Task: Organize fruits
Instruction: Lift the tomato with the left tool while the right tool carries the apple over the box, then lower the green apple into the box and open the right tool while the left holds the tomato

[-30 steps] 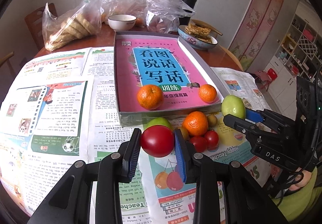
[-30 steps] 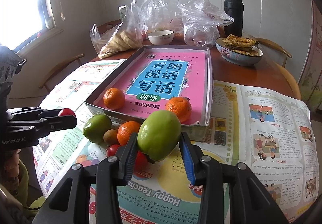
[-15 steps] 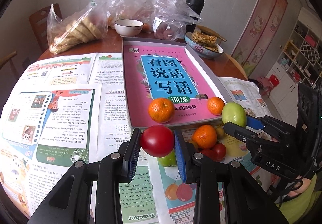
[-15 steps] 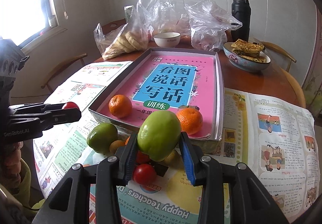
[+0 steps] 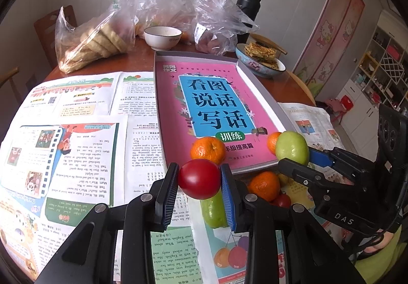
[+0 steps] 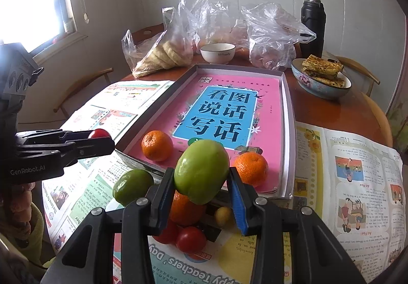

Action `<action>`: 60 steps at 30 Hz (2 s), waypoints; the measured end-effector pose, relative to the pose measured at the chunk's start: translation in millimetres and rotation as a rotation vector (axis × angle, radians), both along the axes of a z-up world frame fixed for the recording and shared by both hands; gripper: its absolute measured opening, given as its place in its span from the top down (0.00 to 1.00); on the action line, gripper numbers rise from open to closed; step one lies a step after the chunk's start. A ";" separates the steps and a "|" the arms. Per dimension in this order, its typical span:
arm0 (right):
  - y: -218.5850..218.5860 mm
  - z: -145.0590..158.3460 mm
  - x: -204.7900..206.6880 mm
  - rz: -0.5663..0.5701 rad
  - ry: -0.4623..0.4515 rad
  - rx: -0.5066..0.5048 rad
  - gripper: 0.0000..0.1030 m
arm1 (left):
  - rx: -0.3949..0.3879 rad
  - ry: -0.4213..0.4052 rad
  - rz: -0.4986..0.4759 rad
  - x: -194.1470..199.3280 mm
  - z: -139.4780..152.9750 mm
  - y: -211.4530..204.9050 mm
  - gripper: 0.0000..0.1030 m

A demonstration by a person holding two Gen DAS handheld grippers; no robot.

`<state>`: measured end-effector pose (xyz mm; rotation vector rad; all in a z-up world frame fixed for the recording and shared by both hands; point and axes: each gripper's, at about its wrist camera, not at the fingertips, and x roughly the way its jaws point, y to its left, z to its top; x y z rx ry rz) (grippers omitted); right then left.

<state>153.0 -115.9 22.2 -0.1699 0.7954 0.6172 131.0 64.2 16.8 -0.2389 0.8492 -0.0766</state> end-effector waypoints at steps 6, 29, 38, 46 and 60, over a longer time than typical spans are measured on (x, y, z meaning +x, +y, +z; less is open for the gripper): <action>3.8 0.2 6.4 0.001 0.001 0.002 0.60 | 0.001 0.000 -0.003 9.4 0.2 2.2 0.68; 17.7 -1.1 29.0 0.008 0.012 -0.010 0.60 | 0.066 0.014 -0.033 67.2 4.0 -5.8 0.68; 24.0 -4.4 33.7 0.019 0.021 -0.019 0.60 | 0.063 0.052 -0.039 89.1 -3.9 -4.3 0.68; 31.5 -11.7 35.8 0.039 0.036 -0.034 0.60 | 0.063 0.094 -0.062 106.3 -15.7 -9.0 0.68; 40.2 -26.8 42.8 0.046 0.076 -0.060 0.60 | 0.060 0.140 -0.072 119.6 -32.2 -14.3 0.68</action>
